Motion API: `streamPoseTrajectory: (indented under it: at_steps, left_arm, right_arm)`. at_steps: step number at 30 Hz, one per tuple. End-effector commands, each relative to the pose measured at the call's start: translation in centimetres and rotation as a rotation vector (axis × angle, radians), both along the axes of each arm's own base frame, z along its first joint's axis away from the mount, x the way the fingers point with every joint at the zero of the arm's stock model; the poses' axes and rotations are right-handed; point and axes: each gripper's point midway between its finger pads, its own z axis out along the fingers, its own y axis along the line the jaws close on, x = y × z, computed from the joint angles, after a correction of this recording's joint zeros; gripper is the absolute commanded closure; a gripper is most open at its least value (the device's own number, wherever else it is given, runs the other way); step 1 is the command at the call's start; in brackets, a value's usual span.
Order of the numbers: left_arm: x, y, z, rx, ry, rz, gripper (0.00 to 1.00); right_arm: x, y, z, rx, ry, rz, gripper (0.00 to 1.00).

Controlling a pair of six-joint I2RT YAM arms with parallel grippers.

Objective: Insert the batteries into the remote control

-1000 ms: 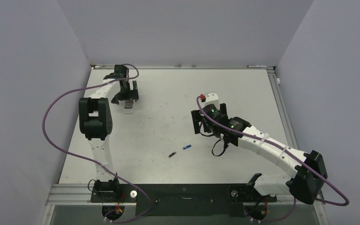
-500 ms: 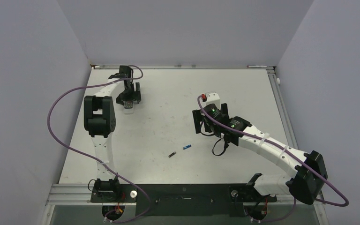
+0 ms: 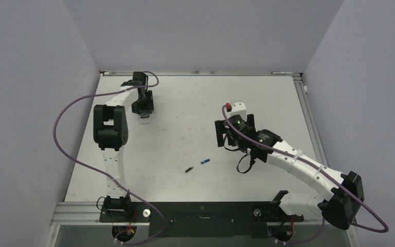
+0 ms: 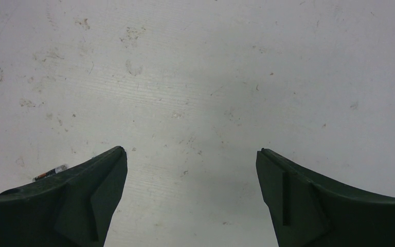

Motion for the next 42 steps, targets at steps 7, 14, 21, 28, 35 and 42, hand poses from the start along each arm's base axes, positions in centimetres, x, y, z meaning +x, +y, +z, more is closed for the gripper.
streamPoseTrajectory:
  at_steps: [7,14,21,28,35,42]
  left_arm:
    - [-0.7,-1.5,0.8,-0.106,-0.063,0.026,1.00]
    - [-2.3,-3.5,1.9,-0.244,-0.108,0.058,1.00]
    - [-3.9,-5.7,4.6,-0.379,-0.143,0.088,1.00]
    - [-6.2,-9.9,7.4,-0.541,-0.178,0.078,1.00]
    - [-9.1,-14.4,9.8,-0.663,-0.194,0.068,1.00]
    - [-11.3,-16.7,12.1,-0.797,-0.210,0.078,1.00]
  right_arm:
    - [-0.3,-0.7,1.6,0.055,-0.035,-0.038,0.05]
    - [-0.8,-0.5,2.0,0.096,-0.032,-0.026,0.05]
    - [-1.5,0.3,2.8,0.172,-0.031,0.001,0.07]
    - [-2.3,2.4,3.7,0.294,-0.027,0.080,0.10]
    - [-2.5,4.2,4.2,0.364,-0.019,0.131,0.15]
    - [-3.2,7.2,5.1,0.465,-0.008,0.202,0.18]
